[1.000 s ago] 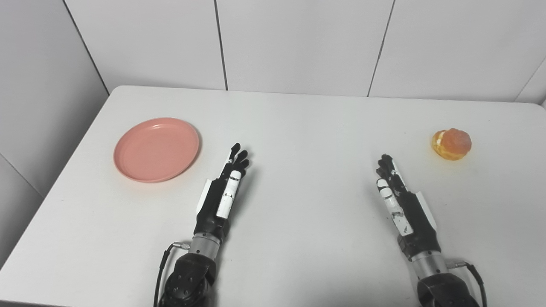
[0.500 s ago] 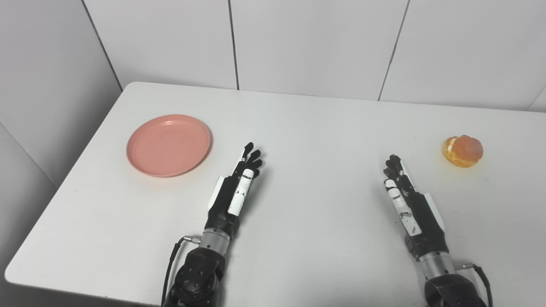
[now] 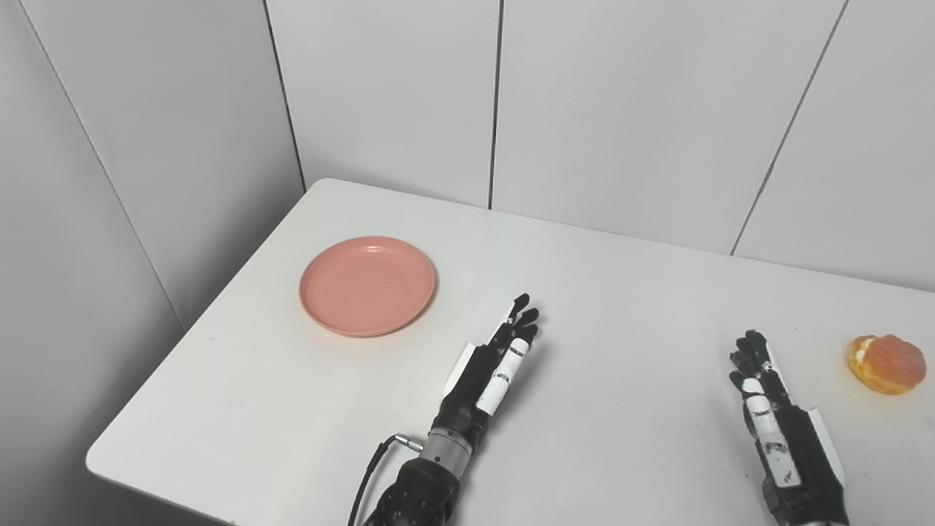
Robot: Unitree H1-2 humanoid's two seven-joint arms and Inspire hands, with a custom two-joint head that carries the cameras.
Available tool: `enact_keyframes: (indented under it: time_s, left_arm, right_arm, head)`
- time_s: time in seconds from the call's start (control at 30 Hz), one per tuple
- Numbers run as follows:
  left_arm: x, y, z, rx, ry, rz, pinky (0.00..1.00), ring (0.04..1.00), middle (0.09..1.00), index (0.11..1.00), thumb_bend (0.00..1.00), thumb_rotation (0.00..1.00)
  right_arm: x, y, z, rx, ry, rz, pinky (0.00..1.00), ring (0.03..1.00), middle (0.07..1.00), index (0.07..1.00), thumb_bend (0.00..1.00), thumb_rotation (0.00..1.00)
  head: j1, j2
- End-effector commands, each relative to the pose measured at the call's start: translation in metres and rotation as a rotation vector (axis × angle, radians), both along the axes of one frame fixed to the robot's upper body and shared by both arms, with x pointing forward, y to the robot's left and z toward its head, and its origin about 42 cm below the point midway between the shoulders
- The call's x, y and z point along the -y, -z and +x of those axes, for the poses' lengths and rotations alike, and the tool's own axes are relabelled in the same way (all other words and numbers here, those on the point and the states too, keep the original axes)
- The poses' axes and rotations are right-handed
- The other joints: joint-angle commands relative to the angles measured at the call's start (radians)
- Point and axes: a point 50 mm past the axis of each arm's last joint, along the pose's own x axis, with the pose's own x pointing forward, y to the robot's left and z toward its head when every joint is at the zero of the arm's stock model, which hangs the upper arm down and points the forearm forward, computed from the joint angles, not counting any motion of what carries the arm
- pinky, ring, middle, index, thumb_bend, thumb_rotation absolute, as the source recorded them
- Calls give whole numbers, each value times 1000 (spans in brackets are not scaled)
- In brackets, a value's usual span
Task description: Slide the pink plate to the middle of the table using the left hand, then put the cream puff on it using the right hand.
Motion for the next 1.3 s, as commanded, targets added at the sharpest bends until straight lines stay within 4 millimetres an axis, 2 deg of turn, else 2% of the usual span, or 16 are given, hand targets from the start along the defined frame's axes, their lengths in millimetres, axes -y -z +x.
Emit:
enact_keyframes:
  time_s: [0.0, 0.17, 0.7, 0.97, 1.27]
  left_arm:
    - [2, 52, -30, -165, -10, 11, 943, 944, 963, 968, 436, 1000]
    - [1, 51, -31, -163, -10, 15, 942, 940, 960, 967, 447, 1000]
    - [-6, 48, -27, -168, -25, -3, 940, 938, 958, 967, 396, 1000]
    - [-7, 36, -25, -131, -12, -61, 945, 942, 960, 972, 369, 1000]
    - [-10, 7, -20, -53, 18, -63, 951, 949, 959, 964, 383, 1000]
  right_arm:
    - [14, 39, -22, -108, 30, -7, 1000, 1000, 1000, 1000, 240, 884]
    - [13, 36, -23, -108, 32, -13, 1000, 1000, 1000, 1000, 225, 888]
    - [6, 34, -19, -108, 21, -5, 1000, 1000, 1000, 1000, 227, 873]
    - [2, 35, -17, -108, 20, -4, 1000, 1000, 1000, 1000, 202, 856]
    - [0, 37, -14, -101, 7, 6, 1000, 1000, 1000, 1000, 178, 849]
  head:
    - [1, 2]
    - [-1, 8]
    - [-4, 11]
    - [-10, 12]
    - [-8, 12]
